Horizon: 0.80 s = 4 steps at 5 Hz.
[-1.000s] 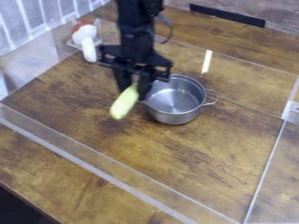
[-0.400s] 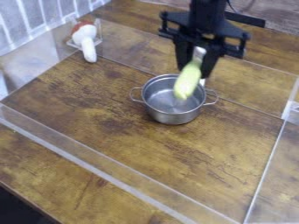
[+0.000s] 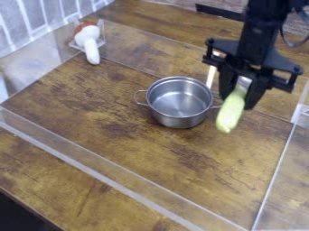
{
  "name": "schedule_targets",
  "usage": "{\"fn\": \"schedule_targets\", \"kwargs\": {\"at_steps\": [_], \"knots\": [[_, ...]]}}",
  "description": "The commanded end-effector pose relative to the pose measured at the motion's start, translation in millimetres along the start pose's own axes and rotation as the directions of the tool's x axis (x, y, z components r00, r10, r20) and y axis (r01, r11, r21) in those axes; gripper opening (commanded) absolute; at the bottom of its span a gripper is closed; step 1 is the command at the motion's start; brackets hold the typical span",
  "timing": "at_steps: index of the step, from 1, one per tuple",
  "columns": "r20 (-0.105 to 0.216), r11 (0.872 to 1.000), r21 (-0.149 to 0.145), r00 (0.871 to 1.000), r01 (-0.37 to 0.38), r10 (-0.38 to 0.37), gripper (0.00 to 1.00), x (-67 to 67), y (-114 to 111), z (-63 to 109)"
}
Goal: Move the green spoon to the right
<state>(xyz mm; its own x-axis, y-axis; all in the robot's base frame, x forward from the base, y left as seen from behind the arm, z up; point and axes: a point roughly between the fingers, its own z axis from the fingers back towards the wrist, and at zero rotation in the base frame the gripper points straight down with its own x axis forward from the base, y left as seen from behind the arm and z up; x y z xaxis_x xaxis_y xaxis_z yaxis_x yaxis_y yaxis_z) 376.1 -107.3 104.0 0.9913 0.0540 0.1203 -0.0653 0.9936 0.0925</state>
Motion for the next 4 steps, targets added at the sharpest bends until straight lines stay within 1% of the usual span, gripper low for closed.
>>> {"fn": "schedule_targets", "kwargs": {"at_steps": [1,3,4], "knots": [[0.045,1.000,-0.025,0.999,0.009,-0.008,0.00,4.1,2.9,6.2],[-0.003,0.999,-0.020,0.999,-0.043,0.043,0.00,12.3,27.6,-2.7],[-0.024,0.998,-0.019,0.998,-0.062,0.062,0.00,15.3,34.3,-0.5]]}}
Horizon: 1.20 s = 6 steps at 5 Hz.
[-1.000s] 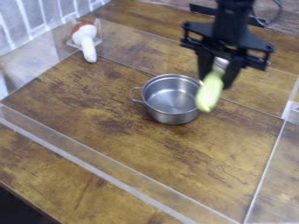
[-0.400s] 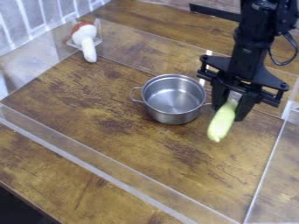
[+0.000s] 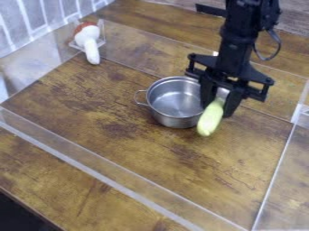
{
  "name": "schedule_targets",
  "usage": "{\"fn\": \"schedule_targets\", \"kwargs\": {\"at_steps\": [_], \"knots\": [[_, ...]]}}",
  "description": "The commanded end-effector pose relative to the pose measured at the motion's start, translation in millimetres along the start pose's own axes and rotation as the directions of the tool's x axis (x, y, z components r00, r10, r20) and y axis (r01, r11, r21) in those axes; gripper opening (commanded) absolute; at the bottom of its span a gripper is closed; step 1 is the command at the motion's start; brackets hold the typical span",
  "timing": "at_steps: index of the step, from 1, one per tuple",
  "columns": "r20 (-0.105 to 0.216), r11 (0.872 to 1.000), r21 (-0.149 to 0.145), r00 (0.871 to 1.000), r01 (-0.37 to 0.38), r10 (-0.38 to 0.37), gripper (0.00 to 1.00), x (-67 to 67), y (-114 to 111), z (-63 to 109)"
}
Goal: Move the green spoon to the right
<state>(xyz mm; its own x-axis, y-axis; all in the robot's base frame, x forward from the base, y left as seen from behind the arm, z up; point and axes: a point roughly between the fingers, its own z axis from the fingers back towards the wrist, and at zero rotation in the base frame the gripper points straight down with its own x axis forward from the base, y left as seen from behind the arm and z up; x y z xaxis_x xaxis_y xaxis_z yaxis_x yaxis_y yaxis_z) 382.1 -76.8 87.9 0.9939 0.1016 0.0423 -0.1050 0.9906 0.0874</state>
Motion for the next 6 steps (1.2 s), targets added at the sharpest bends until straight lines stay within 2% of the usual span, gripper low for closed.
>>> {"fn": "schedule_targets", "kwargs": {"at_steps": [1,2,3,4,6], "knots": [[0.041,0.999,-0.022,0.999,-0.027,0.028,0.00,1.1,1.5,12.2],[0.028,0.999,-0.022,0.999,-0.035,0.036,0.00,-6.8,-1.5,8.1],[0.025,0.999,-0.029,0.999,0.039,-0.039,0.00,-5.3,-14.0,3.9],[0.023,0.993,-0.034,0.994,0.111,-0.110,0.00,-2.9,-26.0,1.6],[-0.018,0.996,-0.035,0.996,0.086,-0.087,0.00,-3.4,-52.8,-4.7]]}}
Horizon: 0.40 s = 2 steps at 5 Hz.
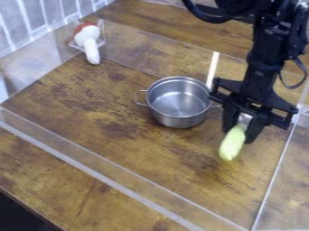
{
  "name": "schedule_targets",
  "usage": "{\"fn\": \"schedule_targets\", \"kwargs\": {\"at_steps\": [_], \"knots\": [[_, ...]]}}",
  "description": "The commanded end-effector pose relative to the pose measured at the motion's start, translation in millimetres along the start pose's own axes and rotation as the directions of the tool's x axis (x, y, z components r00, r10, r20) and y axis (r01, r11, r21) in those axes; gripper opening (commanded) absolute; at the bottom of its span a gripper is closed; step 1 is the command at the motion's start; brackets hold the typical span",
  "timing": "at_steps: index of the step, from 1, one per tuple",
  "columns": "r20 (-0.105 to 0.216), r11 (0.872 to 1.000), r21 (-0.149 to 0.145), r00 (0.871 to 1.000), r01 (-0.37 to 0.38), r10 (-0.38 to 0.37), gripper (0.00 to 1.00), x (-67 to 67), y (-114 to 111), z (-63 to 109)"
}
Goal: Move the green spoon to the right
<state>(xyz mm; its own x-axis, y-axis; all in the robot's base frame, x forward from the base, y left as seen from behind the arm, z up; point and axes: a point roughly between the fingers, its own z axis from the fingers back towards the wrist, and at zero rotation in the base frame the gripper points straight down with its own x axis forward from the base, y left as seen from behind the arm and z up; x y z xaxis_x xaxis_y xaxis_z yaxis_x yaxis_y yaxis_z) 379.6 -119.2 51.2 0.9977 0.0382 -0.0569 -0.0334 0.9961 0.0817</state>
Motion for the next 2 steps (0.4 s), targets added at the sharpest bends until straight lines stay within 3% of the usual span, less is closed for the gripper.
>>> {"fn": "schedule_targets", "kwargs": {"at_steps": [1,2], "knots": [[0.060,1.000,-0.024,0.998,-0.002,0.003,0.00,0.2,-0.3,27.9],[0.051,0.999,-0.039,0.998,-0.033,0.035,1.00,-2.5,-0.6,25.9]]}}
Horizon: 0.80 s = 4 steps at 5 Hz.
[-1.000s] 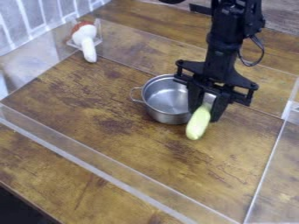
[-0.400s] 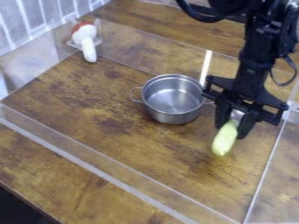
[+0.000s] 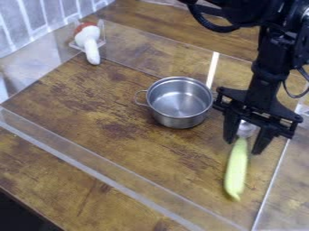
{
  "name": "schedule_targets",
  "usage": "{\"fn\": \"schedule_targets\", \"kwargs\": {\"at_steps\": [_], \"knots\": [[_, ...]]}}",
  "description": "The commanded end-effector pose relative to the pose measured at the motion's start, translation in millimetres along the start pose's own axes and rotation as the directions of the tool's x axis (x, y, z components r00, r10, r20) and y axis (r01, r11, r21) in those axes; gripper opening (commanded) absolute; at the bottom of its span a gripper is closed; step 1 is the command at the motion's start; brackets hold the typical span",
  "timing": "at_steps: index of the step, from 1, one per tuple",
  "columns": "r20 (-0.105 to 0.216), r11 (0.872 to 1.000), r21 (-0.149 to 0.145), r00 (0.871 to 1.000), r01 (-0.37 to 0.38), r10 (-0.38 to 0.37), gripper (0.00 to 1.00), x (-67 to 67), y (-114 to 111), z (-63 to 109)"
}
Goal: Move the green spoon to the right
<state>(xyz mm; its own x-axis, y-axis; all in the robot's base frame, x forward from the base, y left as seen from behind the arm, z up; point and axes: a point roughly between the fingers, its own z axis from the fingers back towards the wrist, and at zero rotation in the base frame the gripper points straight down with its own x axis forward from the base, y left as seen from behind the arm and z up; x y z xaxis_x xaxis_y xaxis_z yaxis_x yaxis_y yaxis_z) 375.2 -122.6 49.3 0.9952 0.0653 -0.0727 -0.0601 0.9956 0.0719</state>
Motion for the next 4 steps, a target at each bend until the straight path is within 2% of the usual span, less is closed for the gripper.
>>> {"fn": "schedule_targets", "kwargs": {"at_steps": [1,2,3,4], "knots": [[0.063,0.998,-0.047,0.997,-0.043,0.046,1.00,0.1,3.3,28.6],[0.079,0.994,-0.067,0.993,-0.081,0.086,1.00,2.4,6.2,36.4],[0.092,0.993,-0.087,0.991,-0.084,0.092,1.00,11.6,5.4,48.0],[0.133,0.989,-0.116,0.986,-0.087,0.102,1.00,20.8,7.2,74.2]]}}
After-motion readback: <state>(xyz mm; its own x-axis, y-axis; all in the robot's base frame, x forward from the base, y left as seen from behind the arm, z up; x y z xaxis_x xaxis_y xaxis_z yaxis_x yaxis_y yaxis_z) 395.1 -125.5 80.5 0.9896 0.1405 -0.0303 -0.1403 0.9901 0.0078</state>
